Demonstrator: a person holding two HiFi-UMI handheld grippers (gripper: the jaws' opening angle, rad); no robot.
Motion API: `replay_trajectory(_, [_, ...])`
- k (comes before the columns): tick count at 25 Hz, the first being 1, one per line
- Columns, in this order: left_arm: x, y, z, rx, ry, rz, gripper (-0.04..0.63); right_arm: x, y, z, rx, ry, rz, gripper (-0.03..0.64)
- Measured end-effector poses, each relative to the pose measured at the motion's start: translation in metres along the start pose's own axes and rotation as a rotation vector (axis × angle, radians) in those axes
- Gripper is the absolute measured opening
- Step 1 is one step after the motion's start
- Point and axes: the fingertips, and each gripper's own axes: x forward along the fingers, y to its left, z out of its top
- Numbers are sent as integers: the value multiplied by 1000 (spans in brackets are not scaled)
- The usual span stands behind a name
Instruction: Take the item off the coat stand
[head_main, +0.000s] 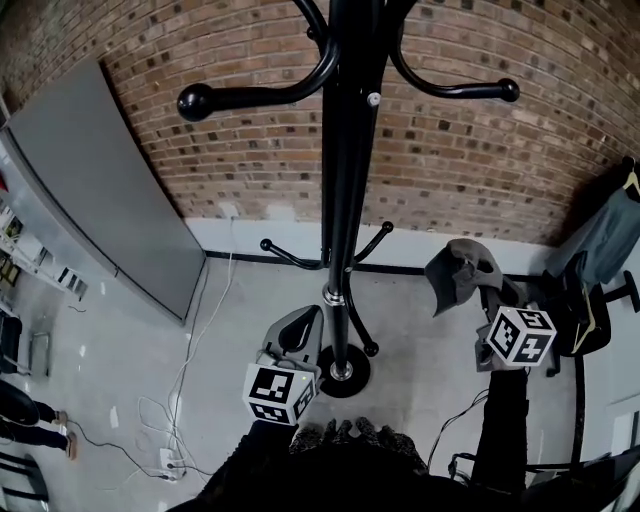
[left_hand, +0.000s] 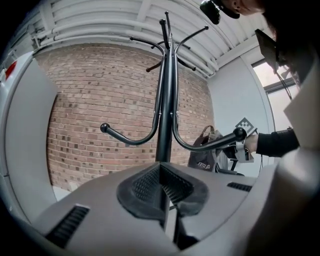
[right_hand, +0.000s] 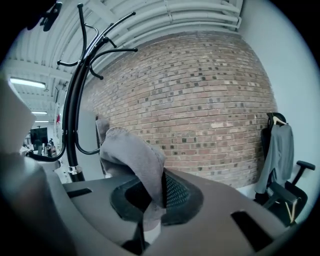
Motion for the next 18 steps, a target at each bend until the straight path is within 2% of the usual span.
replay_trajectory(18, [13, 7, -4, 1, 10, -89, 8, -59, 12, -29, 99, -24, -108, 21])
